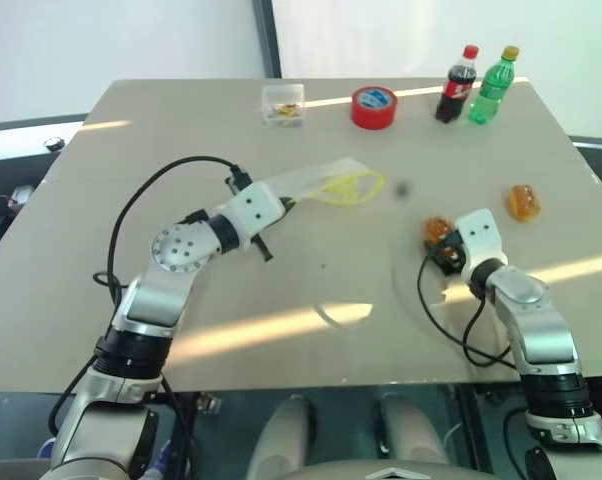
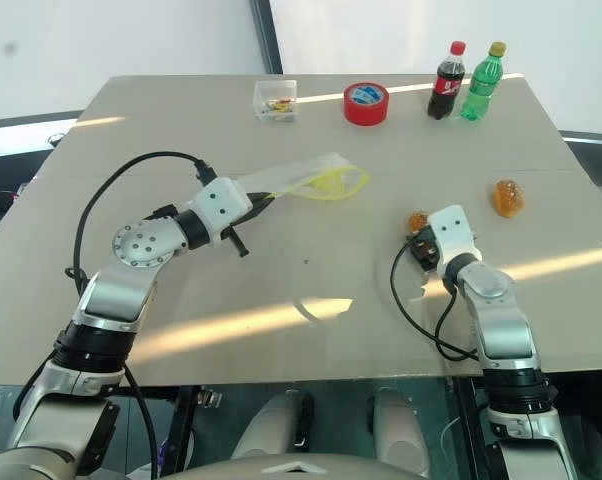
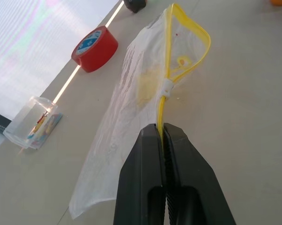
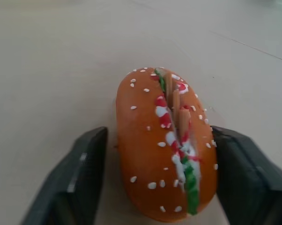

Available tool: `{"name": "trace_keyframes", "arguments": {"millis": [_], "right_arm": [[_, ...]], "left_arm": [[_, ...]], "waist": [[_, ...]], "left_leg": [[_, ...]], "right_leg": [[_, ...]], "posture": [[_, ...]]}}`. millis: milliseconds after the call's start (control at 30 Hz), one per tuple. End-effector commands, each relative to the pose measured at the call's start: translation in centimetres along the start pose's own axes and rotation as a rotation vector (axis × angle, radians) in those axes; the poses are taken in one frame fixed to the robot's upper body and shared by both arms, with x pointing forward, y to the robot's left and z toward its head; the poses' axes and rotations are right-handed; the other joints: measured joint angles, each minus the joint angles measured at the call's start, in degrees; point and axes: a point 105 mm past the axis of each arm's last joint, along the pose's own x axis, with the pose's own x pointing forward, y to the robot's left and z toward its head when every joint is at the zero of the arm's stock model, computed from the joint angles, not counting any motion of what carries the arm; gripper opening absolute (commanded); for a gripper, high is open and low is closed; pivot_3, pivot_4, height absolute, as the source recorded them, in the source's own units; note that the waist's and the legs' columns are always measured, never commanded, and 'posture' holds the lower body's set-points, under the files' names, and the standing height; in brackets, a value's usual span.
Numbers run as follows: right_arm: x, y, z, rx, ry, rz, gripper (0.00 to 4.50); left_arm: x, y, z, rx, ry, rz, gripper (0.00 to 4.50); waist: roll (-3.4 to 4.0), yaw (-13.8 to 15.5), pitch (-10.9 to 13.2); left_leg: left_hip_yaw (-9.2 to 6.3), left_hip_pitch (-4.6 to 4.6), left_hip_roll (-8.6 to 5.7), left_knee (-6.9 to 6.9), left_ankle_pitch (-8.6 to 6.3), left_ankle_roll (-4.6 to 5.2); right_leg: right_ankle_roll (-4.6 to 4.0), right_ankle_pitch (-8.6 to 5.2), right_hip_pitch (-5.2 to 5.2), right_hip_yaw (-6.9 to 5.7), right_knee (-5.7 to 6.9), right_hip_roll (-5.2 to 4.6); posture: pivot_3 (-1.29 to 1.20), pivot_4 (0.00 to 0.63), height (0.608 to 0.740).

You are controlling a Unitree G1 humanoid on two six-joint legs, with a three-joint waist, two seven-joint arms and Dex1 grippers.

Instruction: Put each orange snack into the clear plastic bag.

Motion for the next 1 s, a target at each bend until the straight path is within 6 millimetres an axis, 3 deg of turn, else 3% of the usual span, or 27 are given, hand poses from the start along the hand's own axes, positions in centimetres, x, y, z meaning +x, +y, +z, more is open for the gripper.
{"name": "trace_keyframes", "arguments": {"millis": [33, 100, 267, 400, 600, 1000], "right_arm": [[-0.4, -0.4, 1.4, -0.001, -0.067, -0.013, 1.60], [-0.4, -0.1, 2.6, -0.016, -0.109, 0.003, 0.71], [-0.9, 3.9, 8.2, -0.021, -0.298, 0.180, 0.71], [-0.2, 7.0, 10.3, -0.057, -0.331, 0.281, 0.71], [1.8, 9.3, 10.4, -0.096, -0.288, 0.341, 0.71], [3.6, 11.2, 11.8, -0.008, -0.299, 0.423, 0.71]], "left_arm": [[-0.3, 0.4, 1.1, 0.020, -0.038, 0.016, 0.00], [-0.3, 0.4, 1.1, 0.021, -0.038, 0.015, 0.00], [-0.3, 0.0, 1.0, 0.031, -0.043, 0.000, 0.00], [-0.4, -0.4, 1.4, 0.044, -0.062, -0.015, 0.00], [-0.4, -1.1, 2.6, 0.060, -0.117, -0.039, 0.00], [-1.5, -3.5, 3.4, 0.067, -0.180, -0.147, 0.00]], "waist": [[0.00, 0.0, 0.0], [0.00, 0.0, 0.0], [0.01, -0.3, 0.0], [0.00, -0.1, 0.0], [0.00, 0.3, 0.0], [0.01, -0.1, 0.0]], "left_leg": [[0.00, 0.00, 0.00, 0.00, 0.00, 0.00], [0.00, 0.00, 0.00, 0.00, 0.00, 0.00], [0.02, 0.00, 0.01, 0.00, 0.00, 0.00], [-0.03, 0.01, 0.05, 0.00, 0.00, 0.00], [-0.07, -0.05, -0.02, 0.02, 0.00, 0.00], [-0.04, -0.03, 0.02, -0.02, 0.00, -0.01]], "right_leg": [[0.00, 0.00, 0.00, 0.00, 0.00, 0.00], [0.00, 0.00, 0.00, 0.00, 0.00, 0.00], [0.00, 0.00, -0.02, 0.02, 0.02, 0.03], [0.00, 0.00, -0.01, -0.02, 0.04, 0.04], [0.00, 0.00, 0.00, -0.06, -0.04, -0.05], [0.00, 0.00, -0.05, -0.04, -0.01, -0.01]], "posture": [[0.00, 0.150, 0.740], [0.00, 0.150, 0.740], [0.00, 0.150, 0.740], [0.00, 0.150, 0.740], [0.00, 0.150, 0.740], [0.00, 0.150, 0.740]]}}
